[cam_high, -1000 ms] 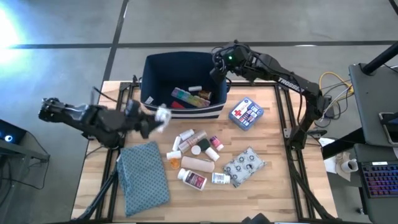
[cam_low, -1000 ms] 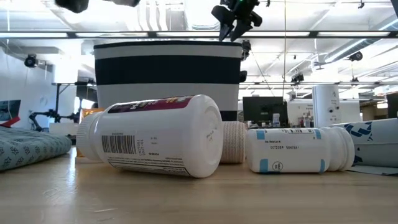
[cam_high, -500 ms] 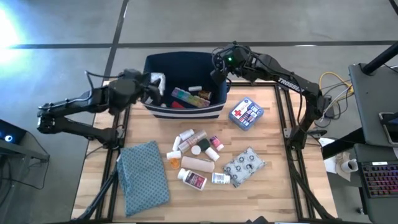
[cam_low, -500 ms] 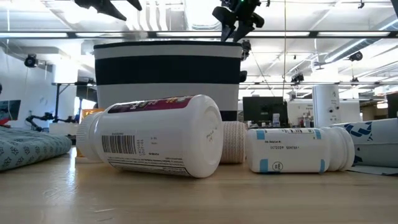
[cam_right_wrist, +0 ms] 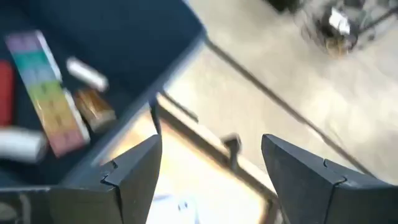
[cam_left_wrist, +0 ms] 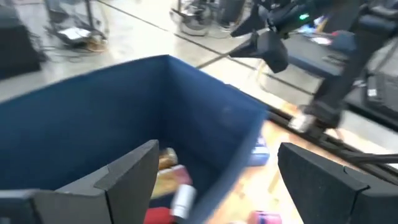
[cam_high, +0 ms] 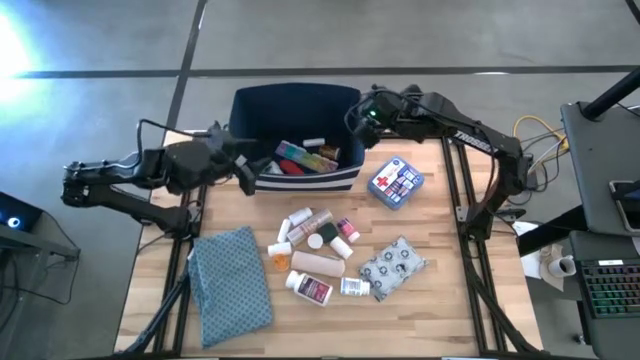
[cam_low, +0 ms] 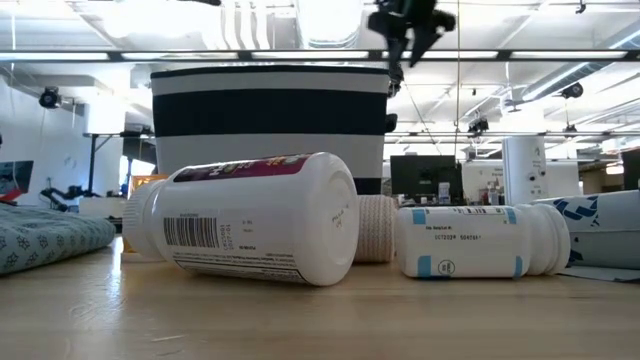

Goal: Pick & place medical supplies in basket/bin
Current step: Put the pink pill bottle into the blue bin

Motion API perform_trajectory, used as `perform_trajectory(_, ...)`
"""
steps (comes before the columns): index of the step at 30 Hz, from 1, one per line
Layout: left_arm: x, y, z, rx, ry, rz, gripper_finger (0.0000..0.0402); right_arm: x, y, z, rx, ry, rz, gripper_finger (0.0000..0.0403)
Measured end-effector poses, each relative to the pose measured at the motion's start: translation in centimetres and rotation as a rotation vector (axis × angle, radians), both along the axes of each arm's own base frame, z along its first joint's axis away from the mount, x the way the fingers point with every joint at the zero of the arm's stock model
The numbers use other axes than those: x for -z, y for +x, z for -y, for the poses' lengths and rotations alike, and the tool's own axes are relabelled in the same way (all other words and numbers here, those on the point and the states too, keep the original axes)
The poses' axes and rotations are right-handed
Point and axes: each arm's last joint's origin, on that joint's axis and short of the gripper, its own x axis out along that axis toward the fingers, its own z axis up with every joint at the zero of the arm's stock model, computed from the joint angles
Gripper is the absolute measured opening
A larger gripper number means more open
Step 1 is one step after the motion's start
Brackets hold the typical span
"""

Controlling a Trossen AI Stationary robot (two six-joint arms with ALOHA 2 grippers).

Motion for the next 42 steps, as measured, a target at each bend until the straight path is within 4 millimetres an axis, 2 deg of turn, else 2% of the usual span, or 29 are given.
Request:
perform_trajectory(2, 0.0, -0.1, 0.3, 0.013, -0.014, 0.012, 0.0305, -0.1, -1.3, -0.8, 0.0, 0.087, -0.031, 0.0263)
perform_trajectory(4, 0.0, 0.0, 0.4, 0.016, -0.016, 0.01, 0.0305, -0.1, -2.5, -1.8, -0.004, 0.251, -0.027, 0.0261)
perform_trajectory(8, 0.2, 0.4, 0.4, 0.014, -0.015, 0.001, 0.0305, 1.4, -3.3, -2.8, 0.0, 0.522, 0.042, 0.0258)
perform_trajectory(11, 0.4, 0.7, 0.4, 0.022, 0.013, -0.028, 0.0305, 3.5, -2.6, -3.9, -0.034, 0.65, 0.071, 0.0258)
perform_trajectory(14, 0.5, 0.9, 0.4, 0.029, 0.035, -0.05, 0.0305, 7.5, -1.6, -5.4, -0.058, 0.756, -0.033, 0.0258)
perform_trajectory(17, 0.6, 1.0, 0.4, 0.03, 0.039, -0.056, 0.0305, 11.4, -0.8, -7.1, -0.108, 0.771, -0.13, 0.0254)
perform_trajectory(19, 0.6, 1.0, 0.4, 0.03, 0.04, -0.056, 0.0305, 13.7, 0.0, -8.2, -0.189, 0.783, -0.132, 0.0253)
perform_trajectory(22, 0.7, 1.2, 0.4, 0.032, 0.04, -0.064, 0.0304, 16.9, 1.4, -9.8, -0.312, 0.777, -0.079, 0.025)
perform_trajectory(27, 1.0, 1.5, 0.5, 0.033, 0.041, -0.079, 0.0304, 20.9, 3.0, -11.3, -0.439, 0.728, 0.08, 0.0249)
perform_trajectory(31, 1.3, 2.0, 0.5, 0.034, 0.042, -0.098, 0.0304, 22.4, 3.9, -11.6, -0.386, 0.734, 0.202, 0.0248)
perform_trajectory(35, 1.6, 2.5, 0.5, 0.035, 0.043, -0.115, 0.0304, 24.7, 4.0, -11.6, -0.345, 0.696, 0.155, 0.0246)
perform_trajectory(42, 2.0, 2.8, 0.6, 0.038, 0.051, -0.14, 0.0304, 27.4, 4.2, -11.8, -0.246, 0.719, 0.119, 0.0245)
